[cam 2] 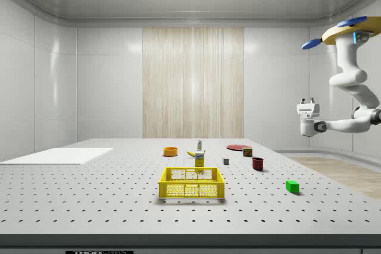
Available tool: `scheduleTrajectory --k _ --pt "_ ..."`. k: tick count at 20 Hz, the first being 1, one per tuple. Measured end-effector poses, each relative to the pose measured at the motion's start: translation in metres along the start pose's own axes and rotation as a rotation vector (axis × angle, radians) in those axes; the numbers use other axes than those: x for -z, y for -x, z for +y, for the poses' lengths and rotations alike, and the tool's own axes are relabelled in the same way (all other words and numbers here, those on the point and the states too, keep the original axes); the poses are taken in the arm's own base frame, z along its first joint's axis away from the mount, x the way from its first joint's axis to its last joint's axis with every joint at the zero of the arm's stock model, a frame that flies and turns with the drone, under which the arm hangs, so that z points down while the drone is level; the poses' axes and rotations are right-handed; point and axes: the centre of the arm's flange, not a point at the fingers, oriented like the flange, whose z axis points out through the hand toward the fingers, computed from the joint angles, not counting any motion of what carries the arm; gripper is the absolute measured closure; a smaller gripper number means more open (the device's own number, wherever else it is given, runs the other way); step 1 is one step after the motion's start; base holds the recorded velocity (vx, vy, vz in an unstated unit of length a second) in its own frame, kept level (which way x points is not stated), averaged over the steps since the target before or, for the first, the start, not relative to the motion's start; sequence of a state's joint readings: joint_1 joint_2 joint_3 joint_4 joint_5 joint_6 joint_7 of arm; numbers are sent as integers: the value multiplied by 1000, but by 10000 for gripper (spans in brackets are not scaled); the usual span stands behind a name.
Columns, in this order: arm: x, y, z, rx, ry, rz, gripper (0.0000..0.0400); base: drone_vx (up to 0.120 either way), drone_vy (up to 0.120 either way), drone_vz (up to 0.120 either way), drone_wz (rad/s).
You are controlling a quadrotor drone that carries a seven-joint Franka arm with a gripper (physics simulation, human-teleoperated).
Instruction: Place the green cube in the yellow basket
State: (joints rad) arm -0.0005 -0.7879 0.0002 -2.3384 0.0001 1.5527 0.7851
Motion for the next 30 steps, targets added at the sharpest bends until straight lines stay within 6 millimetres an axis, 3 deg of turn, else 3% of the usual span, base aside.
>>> scheduleTrajectory --k 6,13,30 --pt "43 2 3 0 -3 3 0 7 33 0 0" --pt "78 1 1 0 -7 7 0 120 120 0 0" --pt "93 1 0 0 -16 17 0 9 120 0 0"
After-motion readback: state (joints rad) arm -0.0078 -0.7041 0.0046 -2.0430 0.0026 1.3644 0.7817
